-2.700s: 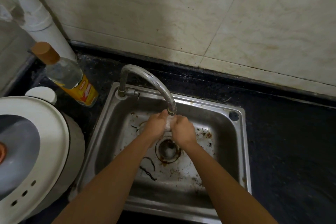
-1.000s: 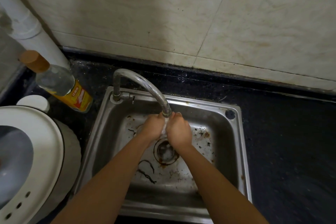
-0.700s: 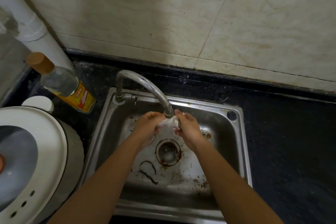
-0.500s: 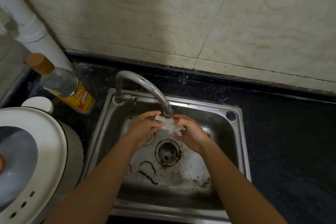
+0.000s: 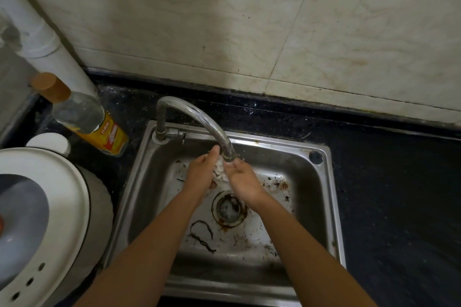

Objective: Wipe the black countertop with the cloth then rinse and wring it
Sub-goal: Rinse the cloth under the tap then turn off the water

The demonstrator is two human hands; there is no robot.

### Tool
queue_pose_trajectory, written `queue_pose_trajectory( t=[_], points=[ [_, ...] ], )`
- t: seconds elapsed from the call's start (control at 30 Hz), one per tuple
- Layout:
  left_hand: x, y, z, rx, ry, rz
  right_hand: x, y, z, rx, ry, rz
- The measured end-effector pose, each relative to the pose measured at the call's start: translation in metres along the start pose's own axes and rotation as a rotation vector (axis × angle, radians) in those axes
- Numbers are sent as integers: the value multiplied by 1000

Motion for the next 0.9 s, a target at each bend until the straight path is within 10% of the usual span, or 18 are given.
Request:
queue_pose_trajectory(
  t=[0.23,0.67,0.9],
  points=[
    [-11,-12,3,-245,64,41,7,21,3,192,-41,-36],
    [-17,-14,-12,-13,317,28,-6,2,20,2,200,223],
    [-9,-11,-13,-45,178,-22,-10,5,15,174,219,490]
  ],
)
Point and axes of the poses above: each hand's wrist, its own z-axis away from the middle knuckle, its own y-axis out of the back of the hand, x = y × z, the point moved 6 cm from there along -z, towards the middle knuckle, and after that the axes turned 3 degrees about y, right-handed, at the moved point
